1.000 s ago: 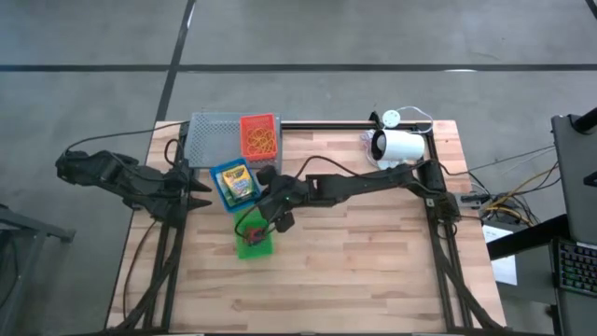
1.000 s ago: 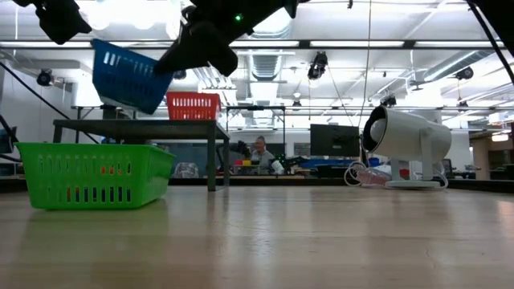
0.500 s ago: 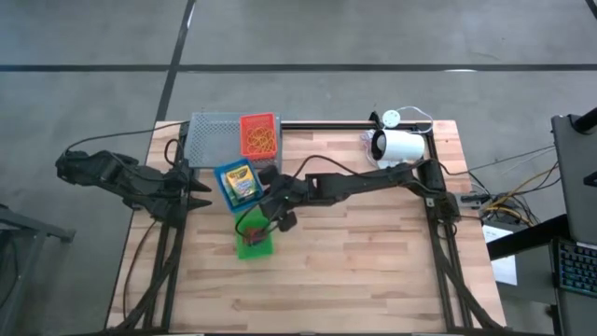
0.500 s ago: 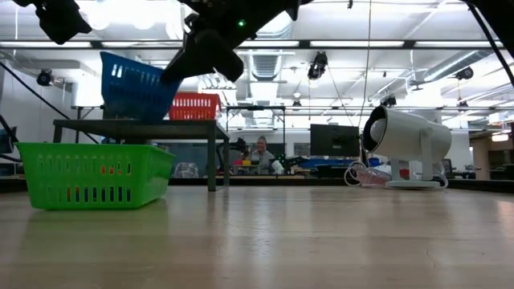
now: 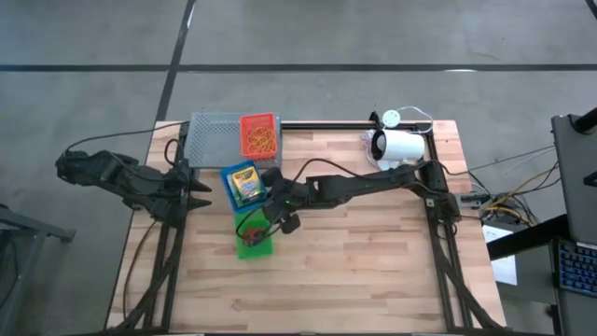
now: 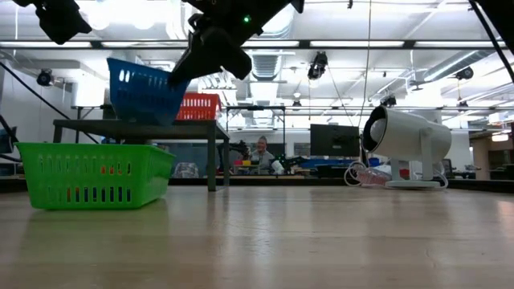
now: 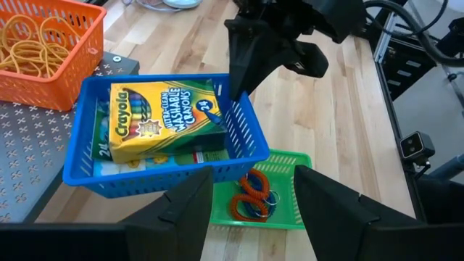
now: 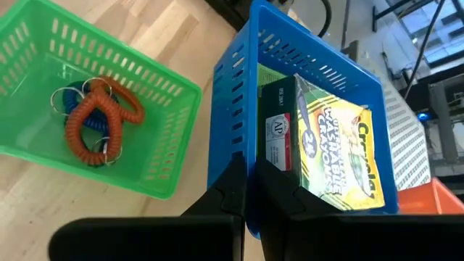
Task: Pick & Place Office Desk Supplies
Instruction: Put the blue bin filled with crayon boxes on the shelf, then put the green bin filled with spring keychains on the shelf
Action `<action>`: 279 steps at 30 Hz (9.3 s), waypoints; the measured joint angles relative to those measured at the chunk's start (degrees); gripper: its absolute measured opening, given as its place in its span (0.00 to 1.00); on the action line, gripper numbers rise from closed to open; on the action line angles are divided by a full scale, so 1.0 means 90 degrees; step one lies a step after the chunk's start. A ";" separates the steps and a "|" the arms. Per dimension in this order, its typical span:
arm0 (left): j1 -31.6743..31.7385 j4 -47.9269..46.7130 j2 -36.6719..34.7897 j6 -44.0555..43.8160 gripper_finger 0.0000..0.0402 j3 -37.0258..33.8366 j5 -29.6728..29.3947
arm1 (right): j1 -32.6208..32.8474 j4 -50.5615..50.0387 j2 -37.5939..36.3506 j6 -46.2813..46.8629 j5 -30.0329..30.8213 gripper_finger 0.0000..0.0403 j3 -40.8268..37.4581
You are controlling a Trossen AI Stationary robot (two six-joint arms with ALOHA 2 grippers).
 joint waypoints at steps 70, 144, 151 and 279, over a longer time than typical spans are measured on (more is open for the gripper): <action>-0.0001 0.0002 0.0000 0.0000 0.50 0.0002 0.0002 | -0.0527 0.0094 -0.3283 0.1560 0.1800 0.02 -0.3978; 0.0000 0.0001 0.0002 0.0001 0.50 0.0000 0.0001 | -0.2122 -0.2450 0.0994 0.0000 -0.1189 0.02 0.2646; 0.0000 0.0004 0.0002 0.0000 0.50 0.0001 0.0000 | -0.2105 -0.2760 0.1504 0.0445 -0.1185 0.02 0.3647; -0.0002 0.0002 0.0002 -0.0001 0.50 0.0000 0.0002 | -0.1073 -0.2722 0.0495 0.1217 -0.0846 0.35 0.3757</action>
